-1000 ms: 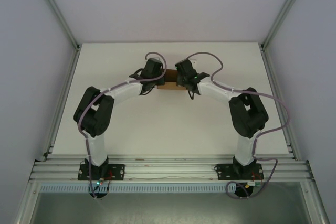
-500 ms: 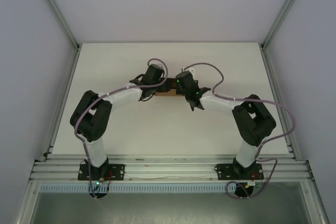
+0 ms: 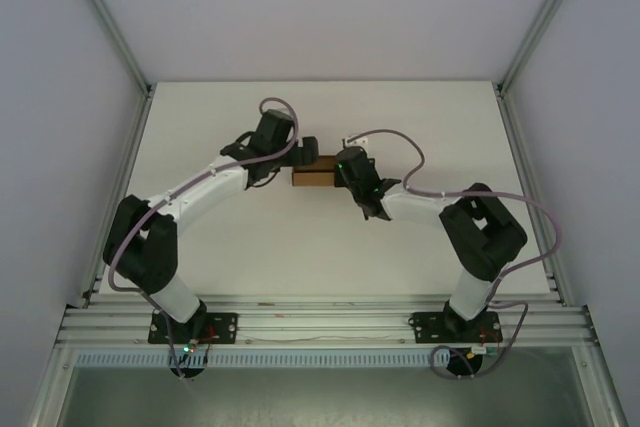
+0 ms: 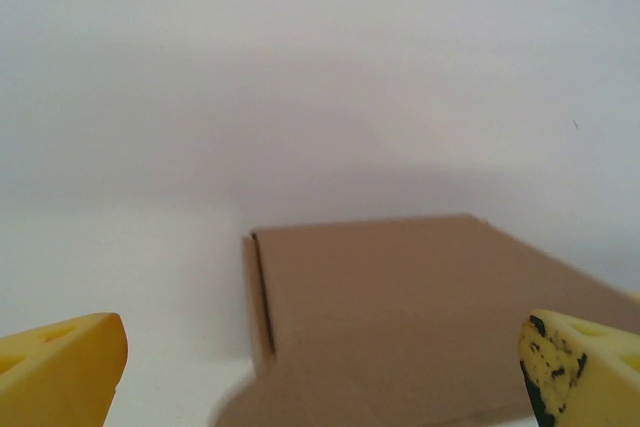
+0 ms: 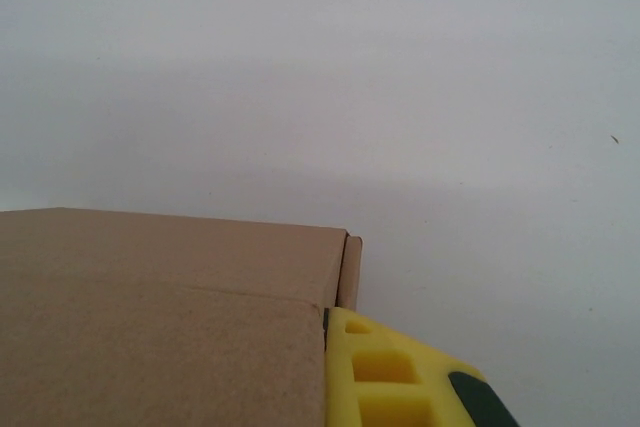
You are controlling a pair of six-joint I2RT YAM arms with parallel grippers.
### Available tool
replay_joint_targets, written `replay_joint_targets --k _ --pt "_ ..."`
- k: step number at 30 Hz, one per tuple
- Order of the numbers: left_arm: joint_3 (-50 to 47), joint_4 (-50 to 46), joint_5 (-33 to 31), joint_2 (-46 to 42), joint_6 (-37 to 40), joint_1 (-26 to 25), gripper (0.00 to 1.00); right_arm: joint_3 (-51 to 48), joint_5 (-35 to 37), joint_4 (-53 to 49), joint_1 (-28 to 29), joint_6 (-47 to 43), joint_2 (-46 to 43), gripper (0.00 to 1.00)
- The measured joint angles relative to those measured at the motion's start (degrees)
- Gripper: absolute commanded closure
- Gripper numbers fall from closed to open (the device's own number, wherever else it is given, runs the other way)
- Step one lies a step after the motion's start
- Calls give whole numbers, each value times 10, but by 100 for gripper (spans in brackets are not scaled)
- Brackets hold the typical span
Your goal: Assemble paper box
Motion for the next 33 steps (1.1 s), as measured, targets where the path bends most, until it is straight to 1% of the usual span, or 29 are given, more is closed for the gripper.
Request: replay_joint_targets --k 2,4,7,10,12,15,20,23,26,28,33 --pt "0 5 9 1 -13 26 0 -12 0 16 3 -4 -3 100" --pt "3 13 27 11 -26 51 0 -25 0 34 5 -6 -5 96" --pt "13 32 63 47 -37 76 1 -36 1 51 7 -12 -7 95" --pt "14 41 100 86 -41 80 7 -38 4 55 11 -17 -7 92" --pt "6 52 126 104 -52 80 10 -40 3 55 15 -21 -7 87" --pt "-14 68 152 113 -65 78 15 -50 3 49 22 -23 -7 81" --pt "-32 88 175 120 -79 76 24 -63 3 31 38 -27 -7 74" --pt "-51 110 188 120 -86 76 30 -67 6 15 47 -26 -13 67" --pt "-73 126 197 120 -90 76 34 -80 5 -8 50 -23 -39 54" --pt "-85 135 201 120 -92 76 35 -90 3 -28 50 -19 -67 45" --pt "-116 184 209 120 -97 76 39 -128 -1 -74 50 -6 -150 29"
